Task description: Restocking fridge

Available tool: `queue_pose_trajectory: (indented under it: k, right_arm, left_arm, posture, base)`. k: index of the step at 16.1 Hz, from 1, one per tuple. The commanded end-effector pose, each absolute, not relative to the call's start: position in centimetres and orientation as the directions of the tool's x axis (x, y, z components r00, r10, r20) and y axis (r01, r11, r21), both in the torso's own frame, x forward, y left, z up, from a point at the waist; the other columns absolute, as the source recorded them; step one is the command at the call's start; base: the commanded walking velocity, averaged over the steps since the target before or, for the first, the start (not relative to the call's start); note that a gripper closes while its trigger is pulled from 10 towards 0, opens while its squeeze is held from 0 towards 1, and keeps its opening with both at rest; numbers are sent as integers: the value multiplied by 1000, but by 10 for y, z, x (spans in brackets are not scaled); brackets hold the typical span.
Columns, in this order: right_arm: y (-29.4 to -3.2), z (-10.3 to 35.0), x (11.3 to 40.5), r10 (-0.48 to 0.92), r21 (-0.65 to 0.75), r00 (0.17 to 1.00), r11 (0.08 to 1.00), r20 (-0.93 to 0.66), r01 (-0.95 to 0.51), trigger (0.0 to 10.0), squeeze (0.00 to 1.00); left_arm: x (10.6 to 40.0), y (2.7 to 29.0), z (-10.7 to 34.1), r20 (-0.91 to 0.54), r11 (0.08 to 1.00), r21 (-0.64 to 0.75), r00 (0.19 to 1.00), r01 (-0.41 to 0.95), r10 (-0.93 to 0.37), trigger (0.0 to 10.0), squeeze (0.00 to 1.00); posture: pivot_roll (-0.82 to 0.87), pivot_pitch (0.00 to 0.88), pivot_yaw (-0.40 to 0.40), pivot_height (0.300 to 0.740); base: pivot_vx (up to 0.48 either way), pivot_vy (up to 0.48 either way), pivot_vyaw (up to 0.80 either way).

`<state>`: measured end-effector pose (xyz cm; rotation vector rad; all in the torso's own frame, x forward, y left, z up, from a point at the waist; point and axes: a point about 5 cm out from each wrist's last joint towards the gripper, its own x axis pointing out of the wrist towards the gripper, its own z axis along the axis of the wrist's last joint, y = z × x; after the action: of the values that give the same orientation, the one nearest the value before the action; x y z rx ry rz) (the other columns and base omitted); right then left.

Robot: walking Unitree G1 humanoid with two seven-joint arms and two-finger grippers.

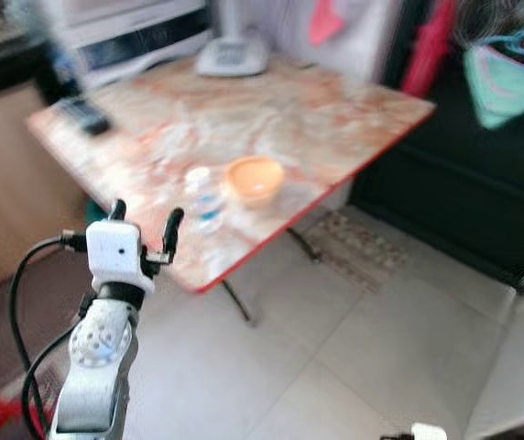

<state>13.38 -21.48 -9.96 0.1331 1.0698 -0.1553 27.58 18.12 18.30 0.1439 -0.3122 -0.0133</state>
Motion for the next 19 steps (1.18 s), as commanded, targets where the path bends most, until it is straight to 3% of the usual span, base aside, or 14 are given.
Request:
queue_pose_trajectory:
  k: [1,14,19]
  right_arm:
    - [-218,-102,126,-65,25,449,981,-891,192,10000,0]
    - [-219,-100,130,-71,15,461,983,-885,181,10000,0]
    - [-216,-101,129,-66,12,456,986,-888,167,10000,0]
  left_arm:
    - [274,180,187,313,990,142,949,-1,-44,10000,0]
    - [274,181,192,323,990,140,946,-18,-29,10000,0]
    - [269,164,206,368,981,158,915,115,-167,10000,0]
  posture:
    - [133,110,10,740]
    - [139,128,9,740]
    - [148,131,16,740]
  base:
    - [330,0,0]
    - [328,0,123]
    - [55,0,0]
